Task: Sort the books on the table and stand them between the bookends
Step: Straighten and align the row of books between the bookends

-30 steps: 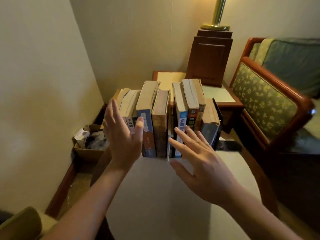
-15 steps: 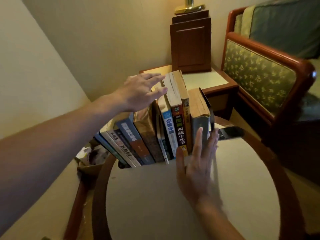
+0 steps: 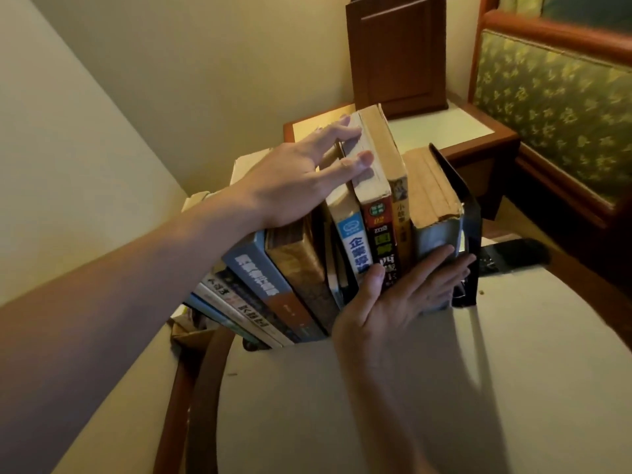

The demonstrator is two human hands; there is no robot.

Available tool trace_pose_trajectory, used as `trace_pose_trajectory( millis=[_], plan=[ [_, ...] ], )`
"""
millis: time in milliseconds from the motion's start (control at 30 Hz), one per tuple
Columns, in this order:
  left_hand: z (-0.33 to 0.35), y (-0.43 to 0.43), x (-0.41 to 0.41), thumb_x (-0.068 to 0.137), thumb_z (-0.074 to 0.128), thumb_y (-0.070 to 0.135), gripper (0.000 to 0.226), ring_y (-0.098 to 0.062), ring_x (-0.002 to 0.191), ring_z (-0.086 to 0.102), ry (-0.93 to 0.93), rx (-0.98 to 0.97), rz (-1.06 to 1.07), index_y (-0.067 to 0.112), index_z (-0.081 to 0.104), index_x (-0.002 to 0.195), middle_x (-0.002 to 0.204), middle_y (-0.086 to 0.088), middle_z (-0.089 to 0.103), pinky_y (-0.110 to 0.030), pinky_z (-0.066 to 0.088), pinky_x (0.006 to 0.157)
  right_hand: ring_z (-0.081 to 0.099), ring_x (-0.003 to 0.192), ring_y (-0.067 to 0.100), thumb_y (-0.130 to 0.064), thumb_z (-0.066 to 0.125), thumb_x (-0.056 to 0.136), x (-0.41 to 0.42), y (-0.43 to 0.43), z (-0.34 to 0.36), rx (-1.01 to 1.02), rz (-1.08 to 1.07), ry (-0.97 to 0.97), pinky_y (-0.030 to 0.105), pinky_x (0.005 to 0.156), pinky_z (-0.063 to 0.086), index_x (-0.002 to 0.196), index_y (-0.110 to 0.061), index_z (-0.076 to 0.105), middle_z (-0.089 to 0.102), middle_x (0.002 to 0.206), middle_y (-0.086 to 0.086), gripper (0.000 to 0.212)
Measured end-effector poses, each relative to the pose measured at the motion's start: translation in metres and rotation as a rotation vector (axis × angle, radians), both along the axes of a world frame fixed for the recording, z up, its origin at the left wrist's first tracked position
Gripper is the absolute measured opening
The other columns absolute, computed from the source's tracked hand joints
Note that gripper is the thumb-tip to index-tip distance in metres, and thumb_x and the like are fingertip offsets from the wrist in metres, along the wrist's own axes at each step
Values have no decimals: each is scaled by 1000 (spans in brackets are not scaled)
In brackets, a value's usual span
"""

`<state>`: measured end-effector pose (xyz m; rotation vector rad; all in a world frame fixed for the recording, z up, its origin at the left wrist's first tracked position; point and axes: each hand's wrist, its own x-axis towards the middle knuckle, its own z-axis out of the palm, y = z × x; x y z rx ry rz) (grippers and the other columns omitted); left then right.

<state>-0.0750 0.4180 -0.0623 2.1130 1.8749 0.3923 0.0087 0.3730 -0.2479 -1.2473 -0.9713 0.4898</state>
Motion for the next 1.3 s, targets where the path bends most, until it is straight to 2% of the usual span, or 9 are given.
trace_pose_trajectory(
  millis=[200,467,633,933,1300],
  plan=[
    [-3,1,-1,97,35,65,55,1,151,7,6,10,-48,54,25,150,163,25,13,-41,15,125,-4,154,36,-40,31,96,-10,9,-6,15,-64,41,65,118,-2,156,0,12,0,164,25,75],
    [-2,1,0,98,33,66,53,1,150,7,15,4,-38,57,25,149,161,29,13,-45,17,124,-1,154,36,-40,29,95,-13,15,-8,9,-124,10,66,118,0,155,-2,13,4,164,25,73],
    [-2,1,2,98,32,65,52,3,149,5,14,-1,-33,58,23,149,160,31,12,-43,16,124,-1,154,36,-55,19,99,-15,18,-9,6,-147,2,67,117,3,156,-1,14,5,164,25,78],
    [-1,0,5,99,32,63,51,4,149,7,20,26,-38,57,26,149,159,32,15,-41,20,124,-2,154,36,-57,15,100,-16,16,-5,-15,-135,-12,63,120,0,155,2,14,4,164,24,80],
    [-2,1,3,100,36,61,49,4,148,11,1,55,-33,55,30,149,159,31,19,-41,23,122,4,153,39,-60,14,100,-17,17,-6,-21,-132,-20,65,119,6,155,1,17,7,163,24,82]
  ],
)
